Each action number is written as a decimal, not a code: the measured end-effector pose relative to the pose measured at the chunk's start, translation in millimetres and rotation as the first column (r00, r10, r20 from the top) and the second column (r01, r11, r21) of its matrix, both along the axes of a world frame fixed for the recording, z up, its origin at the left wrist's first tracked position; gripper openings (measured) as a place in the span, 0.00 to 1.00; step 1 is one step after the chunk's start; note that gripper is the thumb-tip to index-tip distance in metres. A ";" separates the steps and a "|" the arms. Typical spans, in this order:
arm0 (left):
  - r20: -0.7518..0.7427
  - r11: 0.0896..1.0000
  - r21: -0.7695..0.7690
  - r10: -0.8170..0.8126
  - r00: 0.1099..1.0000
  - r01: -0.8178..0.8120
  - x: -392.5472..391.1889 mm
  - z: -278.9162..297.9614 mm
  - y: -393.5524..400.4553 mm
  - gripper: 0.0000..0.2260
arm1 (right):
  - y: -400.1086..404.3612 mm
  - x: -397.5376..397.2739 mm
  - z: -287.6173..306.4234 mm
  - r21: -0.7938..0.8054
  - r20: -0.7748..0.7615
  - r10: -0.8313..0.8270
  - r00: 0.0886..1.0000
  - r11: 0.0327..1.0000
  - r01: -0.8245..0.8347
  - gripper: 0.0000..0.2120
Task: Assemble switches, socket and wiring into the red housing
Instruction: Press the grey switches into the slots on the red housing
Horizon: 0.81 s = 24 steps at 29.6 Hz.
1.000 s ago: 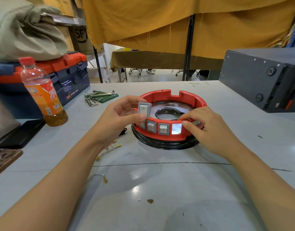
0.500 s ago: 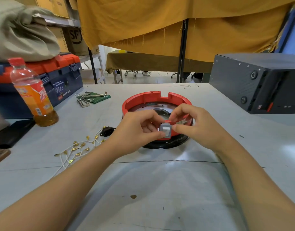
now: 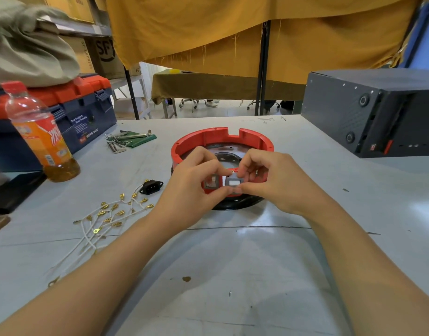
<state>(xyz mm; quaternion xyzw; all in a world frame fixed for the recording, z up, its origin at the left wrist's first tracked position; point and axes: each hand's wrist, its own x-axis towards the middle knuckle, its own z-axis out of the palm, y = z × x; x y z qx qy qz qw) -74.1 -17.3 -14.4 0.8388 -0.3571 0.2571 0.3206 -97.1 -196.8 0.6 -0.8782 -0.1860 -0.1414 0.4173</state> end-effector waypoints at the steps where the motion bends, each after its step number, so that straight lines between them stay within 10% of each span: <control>1: -0.001 1.000 -0.004 0.002 1.000 -0.002 0.1 -0.2 0.7 0.10 | 0.3 -0.5 0.3 0.005 -0.006 0.001 1.000 1.000 -0.001 0.11; 24: -0.047 1.000 -0.019 0.017 0.999 -0.018 7.7 -6.4 6.3 0.17 | 4.5 2.8 -9.5 -0.037 0.074 -0.064 0.995 0.997 0.067 0.10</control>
